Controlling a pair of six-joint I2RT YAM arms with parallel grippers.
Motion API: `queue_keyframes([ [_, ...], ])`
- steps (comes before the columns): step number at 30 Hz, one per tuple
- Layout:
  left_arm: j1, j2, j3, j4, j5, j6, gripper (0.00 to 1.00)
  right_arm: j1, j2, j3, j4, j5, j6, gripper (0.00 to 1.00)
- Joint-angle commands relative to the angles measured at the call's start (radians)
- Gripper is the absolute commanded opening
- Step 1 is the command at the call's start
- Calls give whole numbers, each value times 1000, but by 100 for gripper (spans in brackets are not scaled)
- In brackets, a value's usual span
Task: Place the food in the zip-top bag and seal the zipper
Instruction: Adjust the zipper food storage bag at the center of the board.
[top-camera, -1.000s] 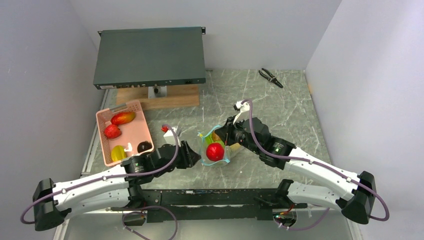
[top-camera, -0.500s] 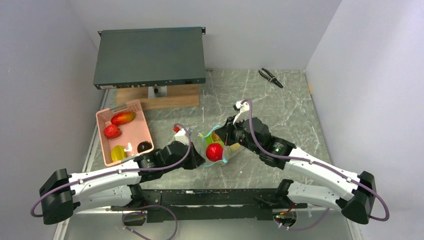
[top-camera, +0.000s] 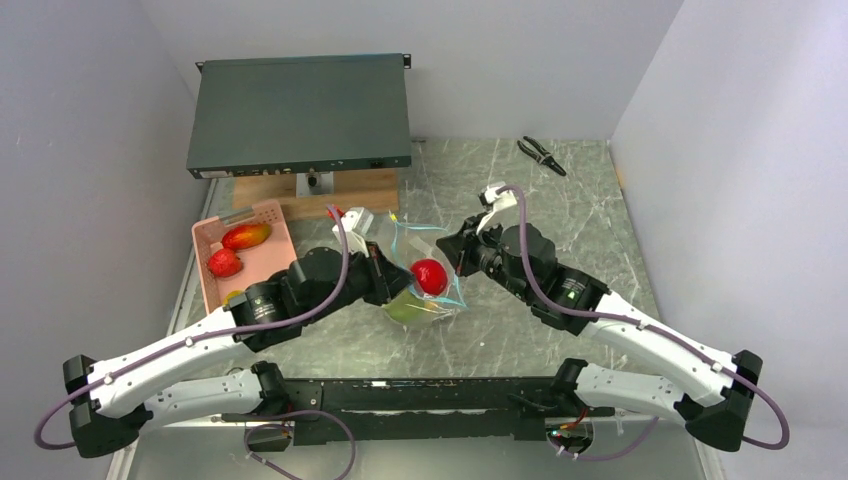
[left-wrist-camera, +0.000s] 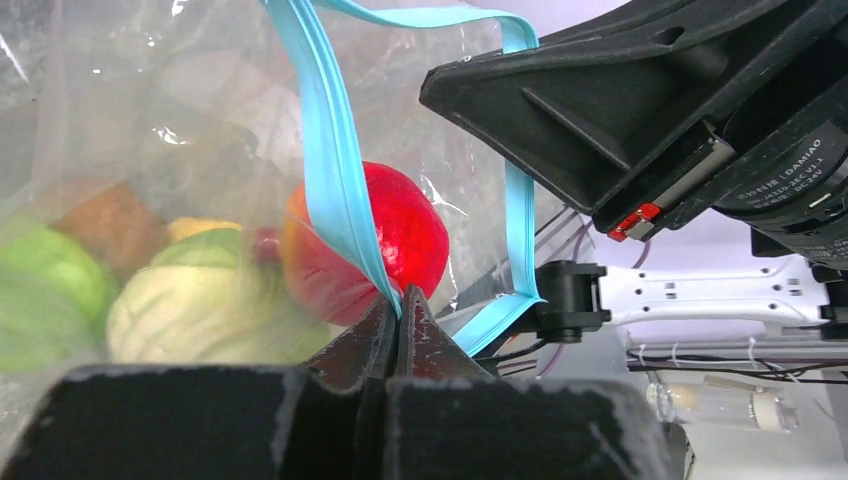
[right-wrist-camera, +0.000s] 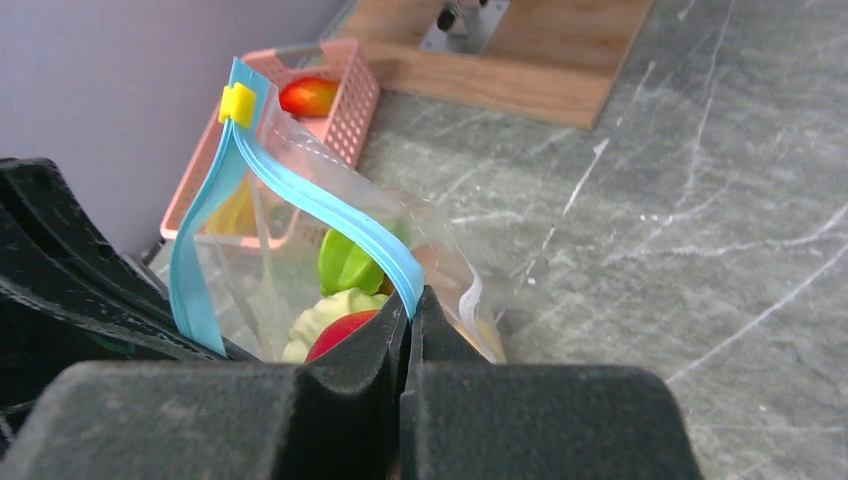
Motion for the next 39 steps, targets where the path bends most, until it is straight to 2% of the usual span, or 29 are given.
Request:
queue_keyframes([
  [1, 4, -15, 42, -24, -33, 42, 0, 3, -27, 92, 24, 11, -38, 0],
  [5, 14, -21, -7, -58, -74, -1, 0, 3, -7, 57, 23, 53, -49, 0],
  [10, 37, -51, -70, -32, -41, -36, 0, 3, 61, 26, -19, 71, -54, 0],
  [15, 52, -55, -25, -7, -15, 4, 0, 3, 104, 59, -50, 96, -87, 0],
  [22, 55, -15, 87, -11, 41, 59, 0, 4, 82, 141, -61, 68, -118, 0],
  [26, 55, -34, 38, 4, 26, 30, 0, 3, 65, 86, -24, 50, -91, 0],
  [34, 104, -70, -76, -15, -3, -31, 0, 3, 132, 21, -51, 102, -80, 0],
  [39, 125, -81, -10, -80, -20, 24, 0, 4, 116, 91, -72, 117, -119, 0],
])
